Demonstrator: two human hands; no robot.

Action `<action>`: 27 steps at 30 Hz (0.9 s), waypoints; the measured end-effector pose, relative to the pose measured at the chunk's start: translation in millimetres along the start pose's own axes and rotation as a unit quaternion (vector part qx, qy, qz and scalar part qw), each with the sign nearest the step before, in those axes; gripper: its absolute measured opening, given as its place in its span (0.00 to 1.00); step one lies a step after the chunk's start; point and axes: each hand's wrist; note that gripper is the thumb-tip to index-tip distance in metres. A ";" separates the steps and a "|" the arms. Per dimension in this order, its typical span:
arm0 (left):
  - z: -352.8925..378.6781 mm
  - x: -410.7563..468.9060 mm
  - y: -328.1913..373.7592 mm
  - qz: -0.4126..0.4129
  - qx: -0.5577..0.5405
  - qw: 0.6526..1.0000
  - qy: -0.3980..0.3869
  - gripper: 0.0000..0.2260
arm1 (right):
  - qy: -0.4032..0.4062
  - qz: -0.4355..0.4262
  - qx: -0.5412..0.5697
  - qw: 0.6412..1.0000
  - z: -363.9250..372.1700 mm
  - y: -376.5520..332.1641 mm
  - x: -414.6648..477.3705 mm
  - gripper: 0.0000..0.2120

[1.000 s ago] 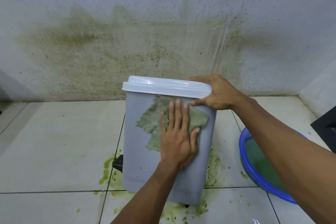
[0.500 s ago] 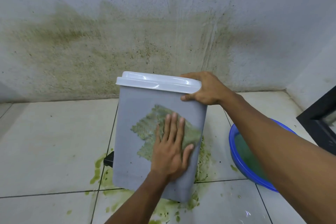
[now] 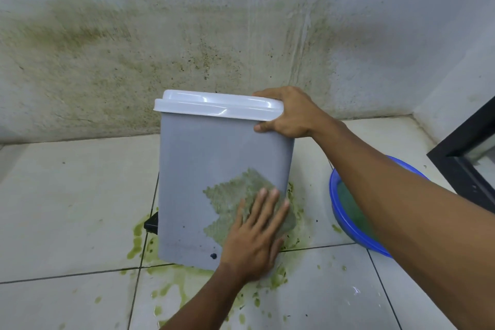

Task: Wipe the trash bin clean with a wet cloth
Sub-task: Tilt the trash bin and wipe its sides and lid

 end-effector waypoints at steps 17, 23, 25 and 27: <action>-5.0 -15.1 -25.2 -0.056 -0.038 0.998 0.003 0.32 | 0.007 -0.009 0.025 1.000 9.1 11.0 16.6 0.31; -12.0 37.6 -30.3 -0.237 -0.067 0.969 0.036 0.34 | 0.014 -0.007 0.031 0.999 11.3 13.2 20.6 0.31; -8.7 41.7 -16.2 -0.244 -0.077 0.966 0.031 0.34 | 0.012 -0.004 0.037 0.999 10.9 14.3 20.7 0.32; -2.6 27.6 -5.1 -0.200 -0.071 0.977 0.021 0.34 | 0.011 -0.004 0.037 0.999 10.7 14.2 20.2 0.32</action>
Point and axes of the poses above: each hand's wrist, its own x-axis towards the middle knuckle, its own z-axis out of the palm, y = z × x, and after that the axes turned 4 degrees about y, right-handed
